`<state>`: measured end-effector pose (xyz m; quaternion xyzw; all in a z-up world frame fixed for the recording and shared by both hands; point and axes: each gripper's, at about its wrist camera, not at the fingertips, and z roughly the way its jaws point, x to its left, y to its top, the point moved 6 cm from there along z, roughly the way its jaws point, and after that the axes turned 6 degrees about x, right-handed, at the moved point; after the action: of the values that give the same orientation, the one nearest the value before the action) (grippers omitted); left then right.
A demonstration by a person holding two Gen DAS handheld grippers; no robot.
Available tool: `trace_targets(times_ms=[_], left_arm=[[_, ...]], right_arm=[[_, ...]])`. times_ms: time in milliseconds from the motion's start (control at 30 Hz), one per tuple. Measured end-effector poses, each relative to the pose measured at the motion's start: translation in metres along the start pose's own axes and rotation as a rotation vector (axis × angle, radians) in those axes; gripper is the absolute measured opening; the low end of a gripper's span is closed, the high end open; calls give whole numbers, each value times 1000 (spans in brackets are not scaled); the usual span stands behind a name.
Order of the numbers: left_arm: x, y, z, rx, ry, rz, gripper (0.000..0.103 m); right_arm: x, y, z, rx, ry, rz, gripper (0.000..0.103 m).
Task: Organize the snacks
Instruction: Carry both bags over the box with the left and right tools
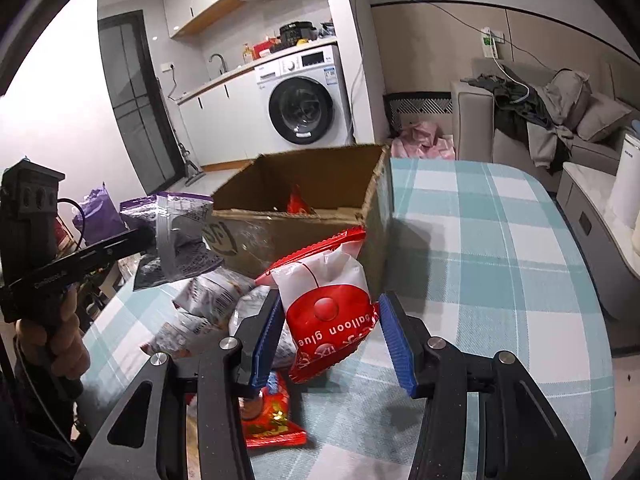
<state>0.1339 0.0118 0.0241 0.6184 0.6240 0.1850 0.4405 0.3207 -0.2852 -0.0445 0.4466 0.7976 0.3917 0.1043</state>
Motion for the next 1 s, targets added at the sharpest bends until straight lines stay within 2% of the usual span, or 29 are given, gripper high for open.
trace_targets(times_ms=[300, 567, 1000], left_arm=[[0, 17, -18, -51, 11, -5, 8], [0, 44, -25, -87, 39, 0, 8], [-4, 86, -12, -94, 83, 13, 8]], right_arm=[[12, 18, -11, -44, 18, -3, 49], [18, 40, -25, -87, 30, 8, 49], [28, 80, -30, -108, 48, -10, 49]])
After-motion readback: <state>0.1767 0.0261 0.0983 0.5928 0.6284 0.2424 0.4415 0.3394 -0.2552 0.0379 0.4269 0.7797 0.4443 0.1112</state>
